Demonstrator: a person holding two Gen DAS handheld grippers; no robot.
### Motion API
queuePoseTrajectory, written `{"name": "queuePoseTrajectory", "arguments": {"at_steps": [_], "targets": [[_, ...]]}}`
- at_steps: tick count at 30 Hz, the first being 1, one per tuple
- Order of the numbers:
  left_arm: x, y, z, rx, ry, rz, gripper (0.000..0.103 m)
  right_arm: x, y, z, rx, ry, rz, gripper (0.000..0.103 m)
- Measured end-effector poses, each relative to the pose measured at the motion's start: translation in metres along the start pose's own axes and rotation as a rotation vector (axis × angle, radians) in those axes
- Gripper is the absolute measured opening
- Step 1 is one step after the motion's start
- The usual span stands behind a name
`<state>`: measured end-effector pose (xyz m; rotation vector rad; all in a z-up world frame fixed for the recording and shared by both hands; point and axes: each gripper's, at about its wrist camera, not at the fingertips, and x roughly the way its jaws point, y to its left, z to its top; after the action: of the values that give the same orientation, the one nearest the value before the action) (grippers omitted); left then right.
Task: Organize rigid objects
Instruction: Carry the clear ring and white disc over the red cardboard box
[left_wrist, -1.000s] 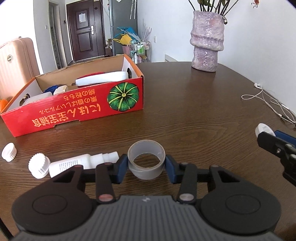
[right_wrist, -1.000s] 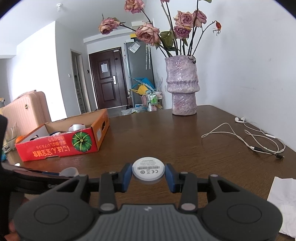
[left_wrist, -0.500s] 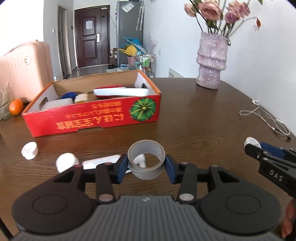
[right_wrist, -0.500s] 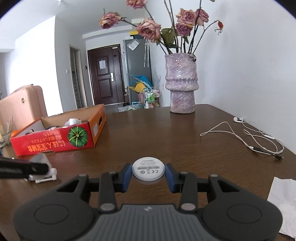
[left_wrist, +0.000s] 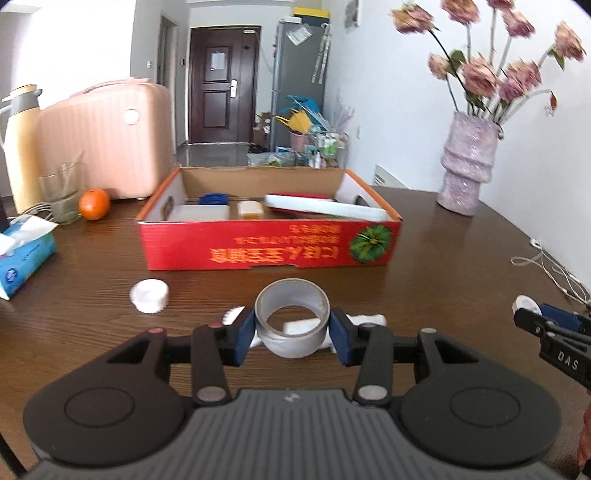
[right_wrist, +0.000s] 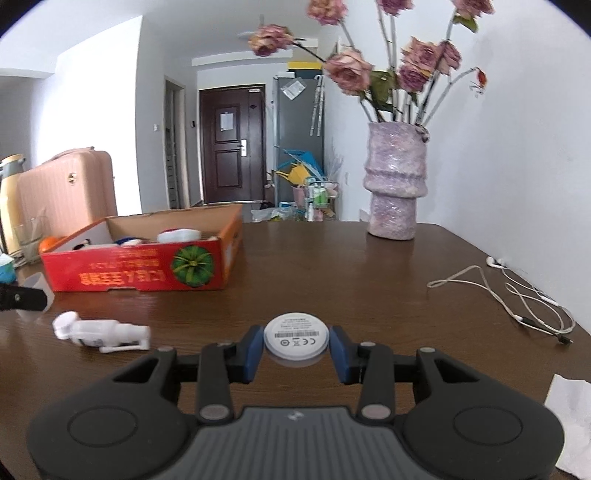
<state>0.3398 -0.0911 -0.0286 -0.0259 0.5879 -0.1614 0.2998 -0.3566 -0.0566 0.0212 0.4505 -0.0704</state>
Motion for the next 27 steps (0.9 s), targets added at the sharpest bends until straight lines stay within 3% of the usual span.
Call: {"name": "queuePoseTrajectory", "arguments": {"at_steps": [17, 27], "targets": [[-0.019, 0.078, 0.014, -0.051, -0.055, 0.07, 0.044, -0.008, 0.083, 0.028, -0.042, -0.039, 0.1, 0.038], [-0.013, 0.092, 0.035, -0.053, -0.088, 0.083, 0.045, 0.005, 0.124, 0.05, -0.059, -0.064, 0.161, 0.038]]}}
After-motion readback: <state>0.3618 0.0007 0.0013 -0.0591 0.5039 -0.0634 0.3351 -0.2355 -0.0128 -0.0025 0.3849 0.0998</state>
